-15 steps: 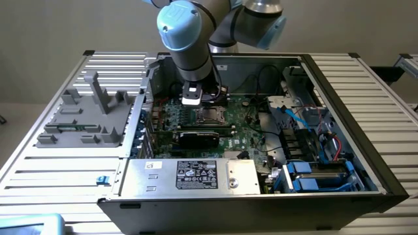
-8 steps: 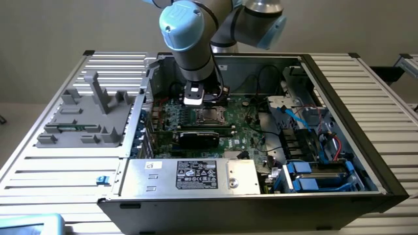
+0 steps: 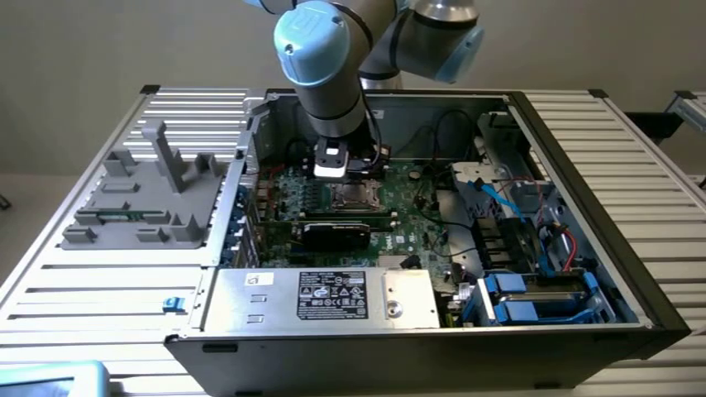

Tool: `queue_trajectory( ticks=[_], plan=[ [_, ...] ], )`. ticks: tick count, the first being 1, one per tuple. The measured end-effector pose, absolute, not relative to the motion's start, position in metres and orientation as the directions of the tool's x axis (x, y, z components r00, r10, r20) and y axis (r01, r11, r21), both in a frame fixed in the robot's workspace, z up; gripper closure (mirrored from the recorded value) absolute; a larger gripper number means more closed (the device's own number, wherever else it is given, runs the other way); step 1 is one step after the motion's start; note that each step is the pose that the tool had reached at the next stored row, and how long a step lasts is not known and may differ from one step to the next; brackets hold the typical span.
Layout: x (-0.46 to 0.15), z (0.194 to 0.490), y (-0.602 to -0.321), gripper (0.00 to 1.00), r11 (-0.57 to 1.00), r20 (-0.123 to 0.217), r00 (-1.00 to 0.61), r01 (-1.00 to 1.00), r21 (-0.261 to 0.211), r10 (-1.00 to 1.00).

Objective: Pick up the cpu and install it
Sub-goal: 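Install the first cpu locking lever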

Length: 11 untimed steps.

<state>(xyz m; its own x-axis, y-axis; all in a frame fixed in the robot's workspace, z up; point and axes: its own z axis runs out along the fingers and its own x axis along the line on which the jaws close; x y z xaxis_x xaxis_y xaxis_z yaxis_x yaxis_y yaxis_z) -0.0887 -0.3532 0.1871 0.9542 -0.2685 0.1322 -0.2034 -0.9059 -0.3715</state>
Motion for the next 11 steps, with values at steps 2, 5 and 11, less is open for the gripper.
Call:
queue_trajectory(
  ticks=[2,5,11],
  plan=[
    [-0.0879,0.1872,-0.3532,0.89,-0.906,0.132,0.954,-0.204,-0.371,-0.269],
    [-0.087,0.1871,-0.3532,0.89,-0.906,0.132,0.954,-0.204,-0.372,-0.269],
    [-0.0857,0.1871,-0.3532,0.89,-0.905,0.132,0.954,-0.205,-0.372,-0.271]
  ],
)
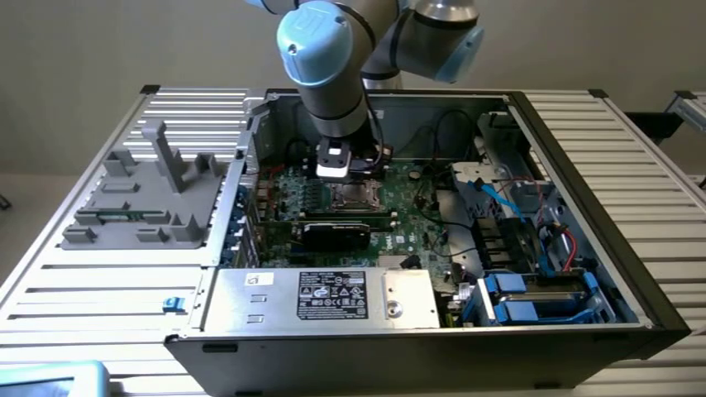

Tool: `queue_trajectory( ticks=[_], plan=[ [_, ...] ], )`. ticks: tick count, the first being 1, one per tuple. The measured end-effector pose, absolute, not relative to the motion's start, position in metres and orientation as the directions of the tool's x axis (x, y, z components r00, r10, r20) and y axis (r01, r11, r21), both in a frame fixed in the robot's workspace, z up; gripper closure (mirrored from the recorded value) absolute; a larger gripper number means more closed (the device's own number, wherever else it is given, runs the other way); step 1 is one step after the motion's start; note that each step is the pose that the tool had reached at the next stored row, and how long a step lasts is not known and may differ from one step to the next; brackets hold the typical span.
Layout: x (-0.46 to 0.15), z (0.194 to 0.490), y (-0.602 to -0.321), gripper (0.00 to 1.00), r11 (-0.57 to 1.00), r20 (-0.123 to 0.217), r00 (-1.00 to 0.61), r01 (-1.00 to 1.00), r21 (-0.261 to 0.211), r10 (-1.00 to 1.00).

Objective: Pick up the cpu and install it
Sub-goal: 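Install the first cpu locking lever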

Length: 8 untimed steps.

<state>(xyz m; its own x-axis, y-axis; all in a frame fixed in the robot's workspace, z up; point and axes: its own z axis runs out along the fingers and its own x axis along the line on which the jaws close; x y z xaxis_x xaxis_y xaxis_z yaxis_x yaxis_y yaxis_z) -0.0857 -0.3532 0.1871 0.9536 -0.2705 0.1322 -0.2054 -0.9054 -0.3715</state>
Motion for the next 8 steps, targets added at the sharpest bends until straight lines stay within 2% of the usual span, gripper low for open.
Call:
queue_trajectory(
  ticks=[8],
  plan=[
    [-0.0849,0.1871,-0.3532,0.89,-0.905,0.132,0.953,-0.206,-0.372,-0.271]
  ],
)
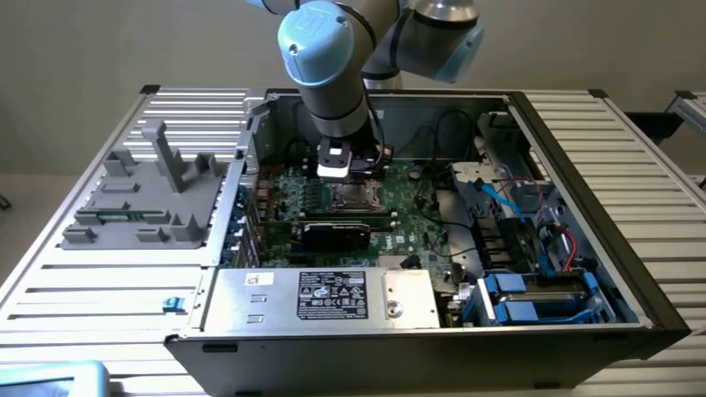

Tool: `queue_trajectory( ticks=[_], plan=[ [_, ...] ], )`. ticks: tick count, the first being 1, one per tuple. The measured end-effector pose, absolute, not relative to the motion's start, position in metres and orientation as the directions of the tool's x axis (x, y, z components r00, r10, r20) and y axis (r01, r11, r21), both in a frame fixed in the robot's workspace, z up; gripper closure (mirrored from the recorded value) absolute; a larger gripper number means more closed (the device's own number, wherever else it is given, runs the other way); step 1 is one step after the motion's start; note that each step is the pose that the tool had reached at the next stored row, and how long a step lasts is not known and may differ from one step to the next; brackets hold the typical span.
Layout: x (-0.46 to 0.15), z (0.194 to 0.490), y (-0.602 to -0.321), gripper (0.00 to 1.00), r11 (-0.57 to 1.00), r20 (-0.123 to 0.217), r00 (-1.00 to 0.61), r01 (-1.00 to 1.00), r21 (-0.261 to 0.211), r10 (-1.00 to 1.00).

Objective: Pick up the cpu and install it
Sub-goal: 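Install the first cpu locking lever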

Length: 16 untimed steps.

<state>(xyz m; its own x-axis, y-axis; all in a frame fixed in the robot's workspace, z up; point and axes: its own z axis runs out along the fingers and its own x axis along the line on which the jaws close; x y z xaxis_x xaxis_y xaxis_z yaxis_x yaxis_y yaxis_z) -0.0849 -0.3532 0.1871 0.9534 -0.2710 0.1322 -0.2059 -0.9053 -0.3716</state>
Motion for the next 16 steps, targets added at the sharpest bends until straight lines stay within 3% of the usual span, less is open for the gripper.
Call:
queue_trajectory(
  ticks=[16],
  plan=[
    [-0.0836,0.1878,-0.3545,0.89,-0.905,0.132,0.953,-0.208,-0.371,-0.273]
  ],
)
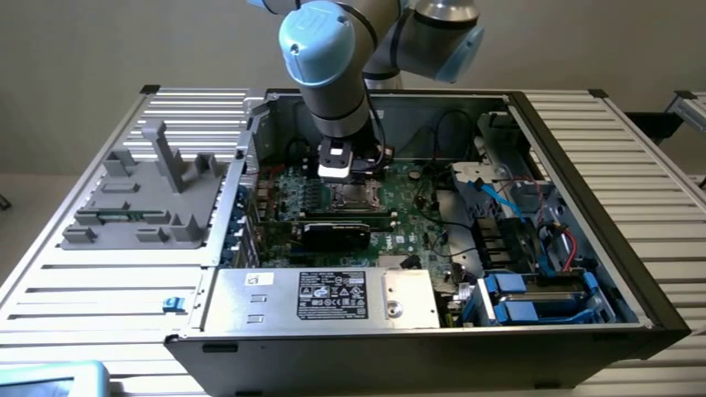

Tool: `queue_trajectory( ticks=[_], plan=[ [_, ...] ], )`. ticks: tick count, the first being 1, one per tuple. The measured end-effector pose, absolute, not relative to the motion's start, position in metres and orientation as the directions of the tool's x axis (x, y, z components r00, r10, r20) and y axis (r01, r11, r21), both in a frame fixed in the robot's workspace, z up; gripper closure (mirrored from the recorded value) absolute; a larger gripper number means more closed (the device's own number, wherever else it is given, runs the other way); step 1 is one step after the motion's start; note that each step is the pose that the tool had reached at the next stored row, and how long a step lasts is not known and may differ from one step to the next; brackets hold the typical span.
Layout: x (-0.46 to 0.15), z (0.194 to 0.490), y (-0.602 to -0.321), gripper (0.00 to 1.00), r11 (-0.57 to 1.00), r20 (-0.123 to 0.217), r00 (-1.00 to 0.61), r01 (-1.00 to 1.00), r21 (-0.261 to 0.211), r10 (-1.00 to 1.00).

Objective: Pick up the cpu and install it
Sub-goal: 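Install the first cpu locking lever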

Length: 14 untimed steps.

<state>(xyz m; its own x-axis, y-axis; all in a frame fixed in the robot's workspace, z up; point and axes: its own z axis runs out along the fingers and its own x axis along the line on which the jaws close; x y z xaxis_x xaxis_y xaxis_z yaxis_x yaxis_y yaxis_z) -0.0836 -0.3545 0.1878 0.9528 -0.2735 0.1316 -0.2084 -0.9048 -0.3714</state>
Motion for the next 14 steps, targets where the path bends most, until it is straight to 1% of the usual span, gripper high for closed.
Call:
queue_trajectory(
  ticks=[14],
  plan=[
    [-0.0835,0.1878,-0.3555,0.89,-0.905,0.132,0.953,-0.208,-0.371,-0.273]
  ],
)
